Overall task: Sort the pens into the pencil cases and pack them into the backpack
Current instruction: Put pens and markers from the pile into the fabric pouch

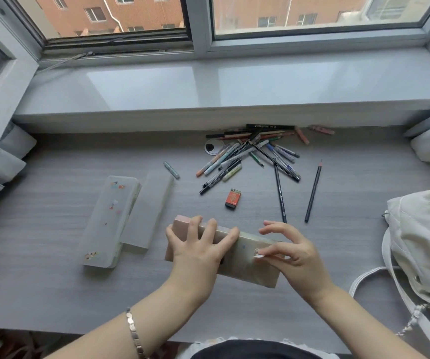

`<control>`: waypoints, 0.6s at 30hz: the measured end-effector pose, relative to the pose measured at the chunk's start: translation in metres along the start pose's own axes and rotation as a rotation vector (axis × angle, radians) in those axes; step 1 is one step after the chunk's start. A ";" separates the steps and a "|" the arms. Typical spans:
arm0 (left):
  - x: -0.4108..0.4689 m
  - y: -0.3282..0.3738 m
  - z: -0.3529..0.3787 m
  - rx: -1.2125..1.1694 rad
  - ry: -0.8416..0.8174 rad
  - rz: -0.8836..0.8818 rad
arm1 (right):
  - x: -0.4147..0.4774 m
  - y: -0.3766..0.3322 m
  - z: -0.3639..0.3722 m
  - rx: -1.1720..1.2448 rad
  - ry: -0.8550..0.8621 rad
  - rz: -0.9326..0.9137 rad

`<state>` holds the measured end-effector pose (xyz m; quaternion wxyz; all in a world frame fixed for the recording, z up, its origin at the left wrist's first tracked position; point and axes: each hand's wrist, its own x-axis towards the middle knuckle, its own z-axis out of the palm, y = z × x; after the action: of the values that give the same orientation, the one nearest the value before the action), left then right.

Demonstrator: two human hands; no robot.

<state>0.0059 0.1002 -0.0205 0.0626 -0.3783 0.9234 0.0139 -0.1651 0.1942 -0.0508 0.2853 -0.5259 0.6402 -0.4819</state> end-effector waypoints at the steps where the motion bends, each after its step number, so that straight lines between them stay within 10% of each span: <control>1: -0.001 0.000 0.006 0.025 0.073 0.017 | -0.002 0.001 0.000 0.009 0.023 0.013; 10: -0.005 0.005 0.011 0.078 0.498 0.134 | -0.004 -0.009 -0.001 0.016 0.057 0.195; 18: -0.006 0.002 0.015 0.095 0.527 0.152 | 0.024 -0.020 -0.015 0.094 -0.229 0.379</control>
<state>0.0100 0.1069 -0.0344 -0.1631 -0.2951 0.9333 -0.1236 -0.1770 0.1768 -0.0236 0.4657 -0.4336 0.6678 -0.3861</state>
